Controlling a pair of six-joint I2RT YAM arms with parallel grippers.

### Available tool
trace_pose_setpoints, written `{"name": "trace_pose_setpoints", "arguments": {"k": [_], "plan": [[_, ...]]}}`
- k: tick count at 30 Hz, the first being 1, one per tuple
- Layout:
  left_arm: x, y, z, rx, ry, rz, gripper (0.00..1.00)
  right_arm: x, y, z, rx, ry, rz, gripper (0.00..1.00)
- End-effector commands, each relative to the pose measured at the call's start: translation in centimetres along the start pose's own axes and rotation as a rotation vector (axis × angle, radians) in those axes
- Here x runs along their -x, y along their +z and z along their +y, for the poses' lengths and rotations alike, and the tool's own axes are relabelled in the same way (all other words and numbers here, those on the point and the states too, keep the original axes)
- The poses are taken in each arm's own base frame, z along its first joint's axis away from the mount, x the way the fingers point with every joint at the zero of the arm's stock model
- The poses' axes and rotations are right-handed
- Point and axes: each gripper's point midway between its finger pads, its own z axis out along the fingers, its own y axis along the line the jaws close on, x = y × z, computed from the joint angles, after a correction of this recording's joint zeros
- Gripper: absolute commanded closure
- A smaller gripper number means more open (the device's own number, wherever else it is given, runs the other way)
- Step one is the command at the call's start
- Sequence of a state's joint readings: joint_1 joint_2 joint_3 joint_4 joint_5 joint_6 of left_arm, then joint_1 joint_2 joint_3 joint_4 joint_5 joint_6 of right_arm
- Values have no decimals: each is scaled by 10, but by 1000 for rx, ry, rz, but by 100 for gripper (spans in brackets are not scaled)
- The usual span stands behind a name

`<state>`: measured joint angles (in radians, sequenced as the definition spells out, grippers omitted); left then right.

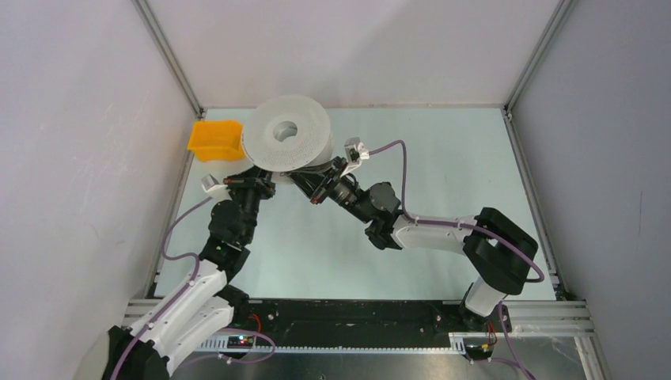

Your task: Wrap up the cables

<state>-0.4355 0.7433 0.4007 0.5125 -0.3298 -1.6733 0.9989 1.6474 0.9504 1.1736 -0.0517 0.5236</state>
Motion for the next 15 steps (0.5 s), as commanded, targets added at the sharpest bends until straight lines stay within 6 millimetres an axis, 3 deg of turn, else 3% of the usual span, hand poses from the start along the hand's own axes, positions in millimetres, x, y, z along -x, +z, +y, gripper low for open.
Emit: {"name": "trace_pose_setpoints", "arguments": {"k": [1, 7, 10, 15], "plan": [[-18, -9, -80, -211, -107, 77, 100, 9, 12, -29, -120, -20, -71, 100], [-19, -10, -86, -223, -104, 78, 100, 0, 10, -47, -185, -34, -69, 100], [-18, -9, -82, -216, -104, 74, 100, 2, 12, -39, -131, -23, -81, 100], [-17, -8, -76, -203, -109, 68, 100, 24, 13, -21, 6, 7, -170, 100]]}}
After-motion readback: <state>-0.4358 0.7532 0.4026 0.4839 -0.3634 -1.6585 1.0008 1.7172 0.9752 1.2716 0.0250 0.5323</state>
